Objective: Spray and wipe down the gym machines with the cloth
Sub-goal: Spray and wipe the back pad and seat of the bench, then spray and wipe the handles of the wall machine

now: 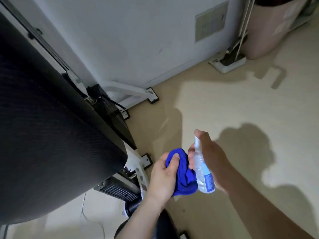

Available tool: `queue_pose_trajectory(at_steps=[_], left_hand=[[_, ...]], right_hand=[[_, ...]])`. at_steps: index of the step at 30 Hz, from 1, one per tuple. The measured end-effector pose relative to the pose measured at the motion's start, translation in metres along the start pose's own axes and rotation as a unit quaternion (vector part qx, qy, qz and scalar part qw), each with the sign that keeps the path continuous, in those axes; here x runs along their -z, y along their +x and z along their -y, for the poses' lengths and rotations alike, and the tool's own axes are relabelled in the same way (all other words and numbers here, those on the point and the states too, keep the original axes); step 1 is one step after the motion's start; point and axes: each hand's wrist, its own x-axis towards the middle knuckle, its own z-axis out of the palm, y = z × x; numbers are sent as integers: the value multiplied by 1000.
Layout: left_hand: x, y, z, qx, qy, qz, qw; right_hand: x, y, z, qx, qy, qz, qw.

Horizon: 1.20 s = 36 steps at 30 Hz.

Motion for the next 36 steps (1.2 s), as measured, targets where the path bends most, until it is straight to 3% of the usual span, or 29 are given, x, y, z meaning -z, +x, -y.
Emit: queue_pose_trajectory(at_steps=[5, 17, 20, 27, 36], left_hand=[[-48, -26, -118, -100, -20, -20, 995], [-97, -128, -369, -242, -91, -52, 965], [-107, -152, -422, -271, -61, -33, 960], [-141, -179, -487, -225, -91, -6, 970], [-168, -136, -502, -150, -132, 154, 968]], right_hand=[[57, -39, 97, 78, 6, 13, 997], [136, -172, 285, 261, 97, 18, 960], [154, -207, 324, 295, 72, -25, 952], [184, -246, 365, 293, 69, -72, 951], [222, -257, 392, 248, 85, -138, 955]])
